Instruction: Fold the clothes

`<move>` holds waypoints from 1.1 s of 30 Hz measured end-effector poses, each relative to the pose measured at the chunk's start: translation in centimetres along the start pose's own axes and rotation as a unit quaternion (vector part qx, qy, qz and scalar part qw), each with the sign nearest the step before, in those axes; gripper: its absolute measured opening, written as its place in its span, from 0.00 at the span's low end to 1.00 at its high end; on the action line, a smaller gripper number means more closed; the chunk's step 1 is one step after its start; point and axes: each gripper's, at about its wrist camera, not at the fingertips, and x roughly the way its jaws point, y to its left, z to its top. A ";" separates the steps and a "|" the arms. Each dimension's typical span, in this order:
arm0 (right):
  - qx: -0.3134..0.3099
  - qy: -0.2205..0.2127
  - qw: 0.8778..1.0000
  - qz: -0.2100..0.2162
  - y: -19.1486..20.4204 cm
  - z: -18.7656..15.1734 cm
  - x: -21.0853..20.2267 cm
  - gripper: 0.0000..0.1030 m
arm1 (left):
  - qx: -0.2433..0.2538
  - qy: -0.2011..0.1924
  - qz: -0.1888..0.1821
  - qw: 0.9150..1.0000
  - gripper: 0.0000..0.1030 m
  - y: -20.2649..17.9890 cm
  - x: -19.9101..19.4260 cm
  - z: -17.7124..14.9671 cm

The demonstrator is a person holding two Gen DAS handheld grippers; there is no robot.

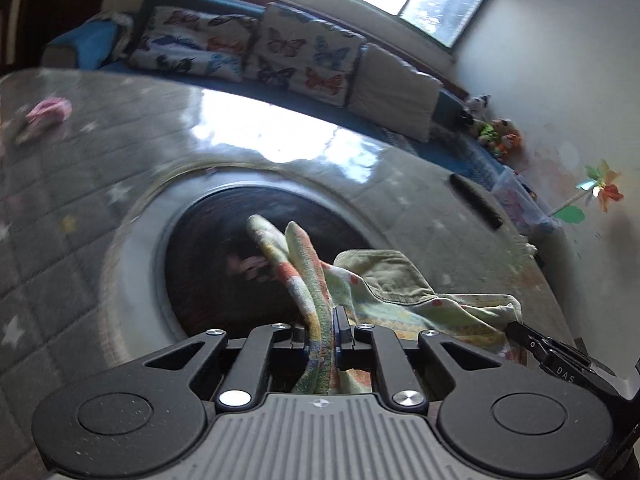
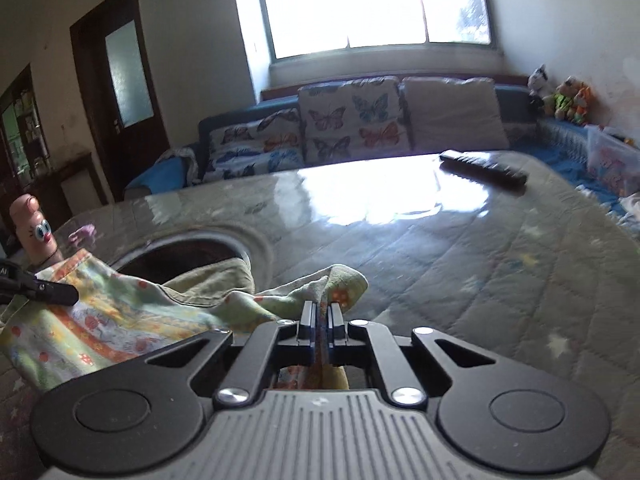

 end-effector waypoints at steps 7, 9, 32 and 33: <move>0.017 -0.035 0.996 -0.081 -5.7 1.7 -3.3 0.04 | 0.062 0.010 -0.060 0.996 0.10 -8.4 4.9 2.3; 0.024 -0.043 0.992 -0.115 -8.0 2.1 -4.2 0.04 | 0.078 0.013 -0.075 0.994 0.10 -10.9 6.4 2.7; 0.111 -0.006 0.973 -0.203 -18.5 -0.1 -3.7 0.09 | 0.174 0.046 -0.053 0.982 0.34 -18.4 15.9 2.6; 0.112 -0.004 0.976 -0.189 -18.3 0.0 -3.2 0.09 | 0.176 0.049 -0.060 0.981 0.34 -18.8 16.1 2.7</move>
